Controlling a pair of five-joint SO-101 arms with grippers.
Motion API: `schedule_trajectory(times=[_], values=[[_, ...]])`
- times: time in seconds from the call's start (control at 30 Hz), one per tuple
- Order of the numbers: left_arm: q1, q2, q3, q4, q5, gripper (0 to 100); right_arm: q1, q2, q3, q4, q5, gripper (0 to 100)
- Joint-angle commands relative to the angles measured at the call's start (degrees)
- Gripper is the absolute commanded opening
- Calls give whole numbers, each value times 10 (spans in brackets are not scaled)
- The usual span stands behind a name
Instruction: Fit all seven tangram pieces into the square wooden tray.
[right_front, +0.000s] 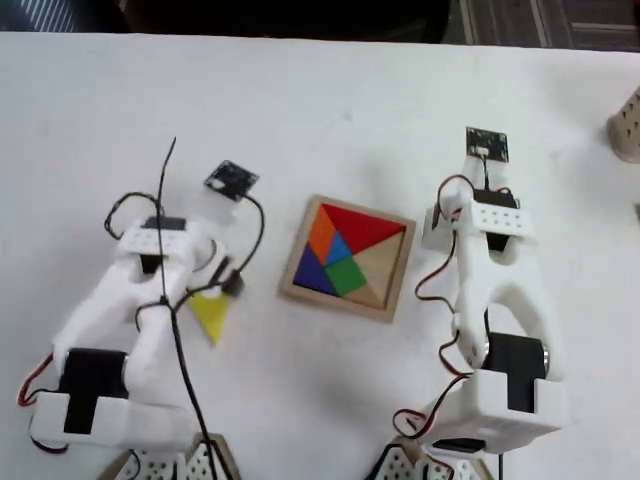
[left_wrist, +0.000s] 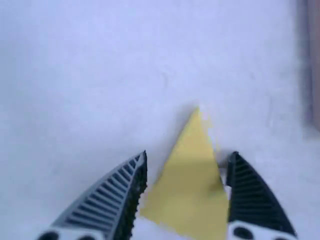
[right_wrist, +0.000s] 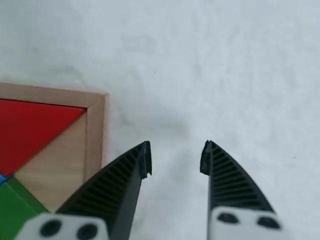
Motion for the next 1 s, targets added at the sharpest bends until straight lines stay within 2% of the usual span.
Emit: schedule_trajectory(times=[0.0, 0.07, 0.3, 0.6, 0.77, 0.9, 0.97], values=[[-22, -20, -23, -11, 8, 415, -7, -25, -20, -10, 8, 163], [-25, -41, -5, -14, 8, 429, -7, -25, -20, -10, 8, 163], [-19, -132, 90, -16, 4, 381, -11, -24, -20, -10, 8, 163], [-36, -132, 87, -39, 9, 382, -23, 0, -25, -10, 39, 163], [-68, -132, 52, 10, 46, 384, -23, 0, -25, -10, 39, 163], [-67, -132, 40, 56, 82, 378, -23, 0, -25, -10, 39, 163], [-67, -132, 31, 61, 104, 343, -23, 0, -25, -10, 39, 163]])
